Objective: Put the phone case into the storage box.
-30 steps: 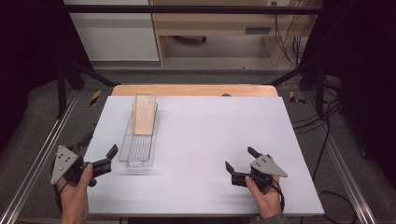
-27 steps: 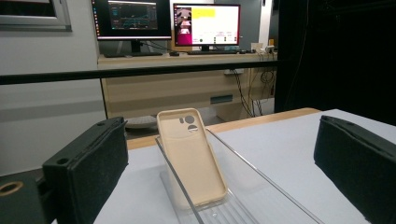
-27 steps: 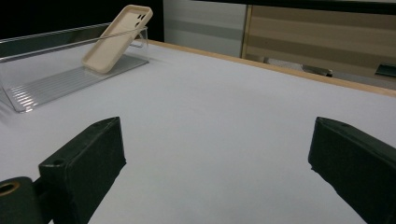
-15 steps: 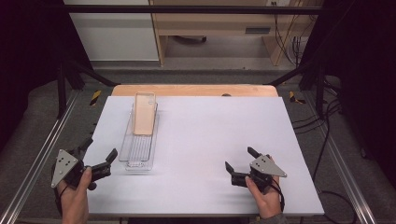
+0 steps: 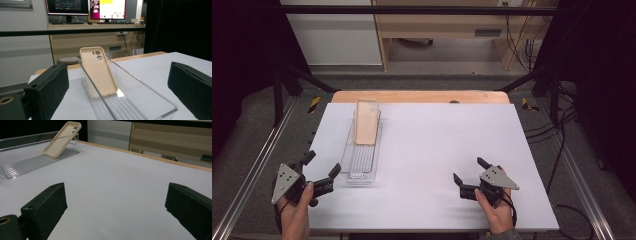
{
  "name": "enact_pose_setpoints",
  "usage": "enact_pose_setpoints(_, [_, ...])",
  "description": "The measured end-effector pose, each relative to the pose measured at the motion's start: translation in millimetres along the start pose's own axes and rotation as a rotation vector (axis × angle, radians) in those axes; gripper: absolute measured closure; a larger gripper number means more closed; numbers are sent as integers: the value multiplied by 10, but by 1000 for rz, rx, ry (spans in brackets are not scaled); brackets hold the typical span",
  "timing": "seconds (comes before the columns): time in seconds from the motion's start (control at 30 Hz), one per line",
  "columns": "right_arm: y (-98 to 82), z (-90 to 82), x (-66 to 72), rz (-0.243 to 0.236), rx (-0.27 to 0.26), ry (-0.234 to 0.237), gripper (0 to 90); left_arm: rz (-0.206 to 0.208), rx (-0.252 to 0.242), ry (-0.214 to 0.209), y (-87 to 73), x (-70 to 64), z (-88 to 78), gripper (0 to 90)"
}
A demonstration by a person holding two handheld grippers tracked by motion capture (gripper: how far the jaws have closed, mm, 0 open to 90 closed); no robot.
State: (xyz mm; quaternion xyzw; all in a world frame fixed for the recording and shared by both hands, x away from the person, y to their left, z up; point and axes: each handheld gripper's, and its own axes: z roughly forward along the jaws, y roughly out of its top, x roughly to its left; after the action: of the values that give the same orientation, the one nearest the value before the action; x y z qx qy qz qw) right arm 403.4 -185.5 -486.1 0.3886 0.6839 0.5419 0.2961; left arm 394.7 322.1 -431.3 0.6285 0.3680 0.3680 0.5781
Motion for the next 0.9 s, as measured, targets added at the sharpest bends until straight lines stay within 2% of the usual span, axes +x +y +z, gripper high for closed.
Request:
enact_pose_setpoints(0.47, [-3, -4, -11, -3, -2, -3, 37, 4, 9, -20, -100, -35, -1, 32])
enact_pose_setpoints(0.9, [-5, -12, -31, -16, -8, -10, 39, 5, 27, -57, -200, -82, 9, 33])
